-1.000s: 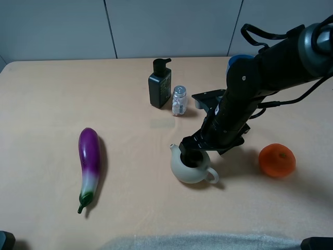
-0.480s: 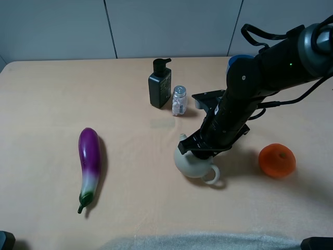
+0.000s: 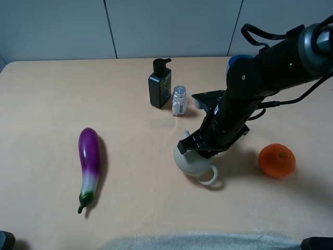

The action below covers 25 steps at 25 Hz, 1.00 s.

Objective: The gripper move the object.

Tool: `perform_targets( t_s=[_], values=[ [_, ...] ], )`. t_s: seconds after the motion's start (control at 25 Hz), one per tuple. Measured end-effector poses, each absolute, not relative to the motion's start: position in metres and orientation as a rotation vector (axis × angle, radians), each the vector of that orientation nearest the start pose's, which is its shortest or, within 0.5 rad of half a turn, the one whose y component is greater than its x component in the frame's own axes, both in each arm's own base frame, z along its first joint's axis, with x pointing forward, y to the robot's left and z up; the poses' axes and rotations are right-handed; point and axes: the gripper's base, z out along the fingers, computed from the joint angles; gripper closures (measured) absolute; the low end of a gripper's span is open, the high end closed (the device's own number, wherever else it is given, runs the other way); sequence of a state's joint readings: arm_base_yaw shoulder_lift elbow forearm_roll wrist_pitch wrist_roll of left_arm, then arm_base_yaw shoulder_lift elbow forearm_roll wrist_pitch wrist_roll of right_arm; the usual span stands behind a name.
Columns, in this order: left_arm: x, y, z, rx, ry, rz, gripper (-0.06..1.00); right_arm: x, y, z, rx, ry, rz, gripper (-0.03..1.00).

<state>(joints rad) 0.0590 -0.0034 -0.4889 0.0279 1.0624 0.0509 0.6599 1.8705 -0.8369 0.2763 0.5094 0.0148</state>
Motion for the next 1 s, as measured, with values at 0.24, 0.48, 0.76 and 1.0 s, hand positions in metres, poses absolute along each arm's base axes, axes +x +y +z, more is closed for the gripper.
perform_targets(
  t_s=[0.24, 0.48, 0.76, 1.0],
  values=[
    [-0.004, 0.002, 0.274, -0.009, 2.055, 0.102, -0.02, 0.226, 0.191, 0.102, -0.626, 3.011, 0.273, 0.98],
    [-0.004, 0.002, 0.274, -0.009, 2.055, 0.102, -0.02, 0.225, 0.191, 0.122, -0.597, 2.971, 0.32, 0.98],
    [-0.004, 0.002, 0.274, -0.009, 2.055, 0.102, -0.02, 0.22, 0.189, 0.147, -0.523, 2.955, 0.367, 0.98],
    [-0.004, 0.002, 0.274, -0.009, 2.055, 0.102, -0.02, 0.221, 0.19, 0.16, -0.466, 2.978, 0.372, 0.98]
  ],
)
